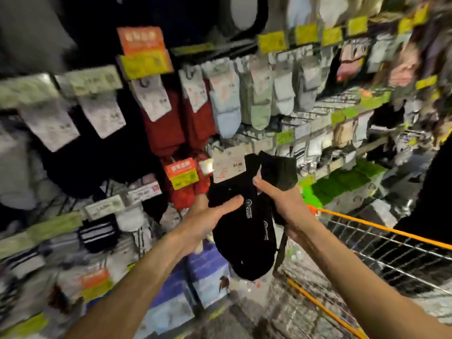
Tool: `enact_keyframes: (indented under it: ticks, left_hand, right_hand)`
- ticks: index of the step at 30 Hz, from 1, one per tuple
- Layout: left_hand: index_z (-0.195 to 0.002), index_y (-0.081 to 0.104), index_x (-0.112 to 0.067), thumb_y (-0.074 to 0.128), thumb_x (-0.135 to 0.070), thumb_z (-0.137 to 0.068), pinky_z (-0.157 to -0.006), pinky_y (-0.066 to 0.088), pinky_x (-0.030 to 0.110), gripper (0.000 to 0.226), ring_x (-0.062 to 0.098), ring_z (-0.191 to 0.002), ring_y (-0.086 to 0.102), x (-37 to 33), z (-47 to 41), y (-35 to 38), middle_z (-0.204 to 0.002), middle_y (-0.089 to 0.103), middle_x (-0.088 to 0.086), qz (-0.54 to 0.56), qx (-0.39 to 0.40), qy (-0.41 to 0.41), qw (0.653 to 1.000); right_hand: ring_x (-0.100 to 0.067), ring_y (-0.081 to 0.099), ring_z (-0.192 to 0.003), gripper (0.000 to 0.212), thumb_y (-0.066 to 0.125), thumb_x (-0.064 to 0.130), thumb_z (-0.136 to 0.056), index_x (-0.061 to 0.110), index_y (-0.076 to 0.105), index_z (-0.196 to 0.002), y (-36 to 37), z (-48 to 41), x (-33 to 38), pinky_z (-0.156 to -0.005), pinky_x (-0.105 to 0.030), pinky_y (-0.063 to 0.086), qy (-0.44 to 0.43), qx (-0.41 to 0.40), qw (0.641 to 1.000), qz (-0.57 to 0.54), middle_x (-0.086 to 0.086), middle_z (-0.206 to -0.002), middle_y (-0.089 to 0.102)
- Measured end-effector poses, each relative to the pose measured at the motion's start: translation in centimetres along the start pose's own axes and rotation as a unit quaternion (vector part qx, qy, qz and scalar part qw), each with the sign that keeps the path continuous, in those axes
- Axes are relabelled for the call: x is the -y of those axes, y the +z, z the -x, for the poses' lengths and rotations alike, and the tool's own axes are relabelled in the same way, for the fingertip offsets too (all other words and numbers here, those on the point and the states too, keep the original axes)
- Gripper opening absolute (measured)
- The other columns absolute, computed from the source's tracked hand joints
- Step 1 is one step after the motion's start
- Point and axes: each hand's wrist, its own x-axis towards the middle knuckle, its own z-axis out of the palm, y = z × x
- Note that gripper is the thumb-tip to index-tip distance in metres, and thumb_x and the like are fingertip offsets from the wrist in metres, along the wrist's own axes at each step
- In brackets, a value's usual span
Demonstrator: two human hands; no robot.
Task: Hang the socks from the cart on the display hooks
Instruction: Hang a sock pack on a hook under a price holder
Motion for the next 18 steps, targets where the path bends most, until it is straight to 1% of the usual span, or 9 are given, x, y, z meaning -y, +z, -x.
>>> enact_keyframes:
  ticks: [1,3,5,6,7,9,11,14,18]
  left_hand:
    - [-0.130,0.062,-0.032,0.078,-0.053,-0.078,-0.107,0.044,0.033,0.058,0.012,-0.122,0.061,-2.4,0.0,-1.1,-0.130,0.067,-0.007,-0.006,-0.021,0.010,1.000]
    - [-0.133,0.059,-0.036,0.062,-0.069,-0.083,-0.112,0.037,0.029,0.060,0.017,-0.133,0.051,-6.5,0.4,-2.6,-0.143,0.057,-0.003,0.018,-0.088,0.013,0.996]
    - [-0.124,0.065,-0.045,0.051,-0.094,-0.064,-0.113,0.038,0.038,0.079,0.017,-0.130,0.054,-9.1,0.7,-3.7,-0.140,0.059,-0.008,0.014,-0.097,0.018,0.995]
    - [-0.127,0.063,-0.045,0.048,-0.100,-0.056,-0.112,0.040,0.043,0.091,0.016,-0.128,0.056,-10.3,1.0,-4.2,-0.138,0.061,-0.009,-0.001,-0.097,0.024,0.995]
    - [-0.129,0.062,-0.040,0.051,-0.098,-0.059,-0.108,0.044,0.042,0.092,0.016,-0.123,0.060,-10.9,1.2,-4.8,-0.133,0.064,-0.008,-0.017,-0.109,0.031,0.993]
    - [-0.122,0.068,-0.030,0.062,-0.075,-0.078,-0.096,0.053,0.034,0.063,0.013,-0.106,0.069,-12.7,1.6,-5.6,-0.114,0.074,-0.007,-0.005,-0.128,0.062,0.990]
    - [-0.115,0.071,-0.025,0.068,-0.057,-0.085,-0.095,0.054,0.035,0.044,0.014,-0.099,0.072,-13.9,1.6,-6.1,-0.104,0.077,-0.006,0.009,-0.133,0.070,0.989]
    - [-0.116,0.068,-0.022,0.071,-0.044,-0.087,-0.102,0.051,0.043,0.036,0.016,-0.103,0.071,-15.2,1.5,-6.6,-0.107,0.076,-0.004,0.011,-0.125,0.096,0.988]
    - [-0.121,0.065,-0.022,0.070,-0.033,-0.090,-0.103,0.051,0.042,0.033,0.016,-0.106,0.070,-16.6,0.9,-5.4,-0.111,0.075,-0.002,0.031,-0.099,0.114,0.988]
  right_hand:
    - [-0.003,0.072,-0.079,0.026,0.069,0.002,-0.086,0.017,0.069,-0.107,1.8,-0.1,2.1,-0.066,-0.016,0.055,-0.018,0.015,1.000,-0.006,0.009,-0.089,0.078]
    - [-0.001,0.072,-0.072,0.022,0.072,0.006,-0.086,0.020,0.070,-0.103,4.2,-0.1,5.2,-0.060,-0.015,0.054,-0.039,0.035,0.999,-0.013,0.011,-0.081,0.077]
    - [-0.006,0.073,-0.075,0.019,0.074,0.009,-0.085,0.019,0.071,-0.101,5.8,-0.3,7.5,-0.060,-0.019,0.056,-0.048,0.058,0.997,-0.013,0.006,-0.085,0.078]
    - [-0.008,0.074,-0.077,0.018,0.074,0.010,-0.085,0.019,0.072,-0.100,6.8,-0.3,8.8,-0.061,-0.020,0.057,-0.055,0.075,0.996,-0.013,0.003,-0.088,0.078]
    - [-0.010,0.075,-0.079,0.016,0.074,0.012,-0.085,0.019,0.073,-0.100,7.5,-0.1,9.6,-0.061,-0.021,0.057,-0.053,0.088,0.995,-0.012,0.002,-0.090,0.079]
    - [-0.013,0.075,-0.083,0.019,0.075,0.013,-0.085,0.017,0.073,-0.103,8.7,-0.2,11.2,-0.061,-0.021,0.057,-0.061,0.111,0.992,-0.013,-0.002,-0.094,0.078]
    - [-0.015,0.075,-0.087,0.025,0.075,0.013,-0.084,0.017,0.072,-0.109,9.5,-0.5,12.6,-0.063,-0.022,0.058,-0.079,0.132,0.988,-0.009,-0.002,-0.099,0.078]
    - [-0.013,0.075,-0.089,0.029,0.079,0.023,-0.077,0.023,0.073,-0.106,10.0,-1.3,14.3,-0.066,-0.021,0.058,-0.100,0.145,0.984,0.006,0.002,-0.100,0.078]
    - [-0.010,0.072,-0.102,0.050,0.074,0.033,-0.070,0.027,0.067,-0.118,9.7,-2.7,16.2,-0.082,-0.025,0.055,-0.148,0.188,0.971,0.005,0.006,-0.112,0.075]
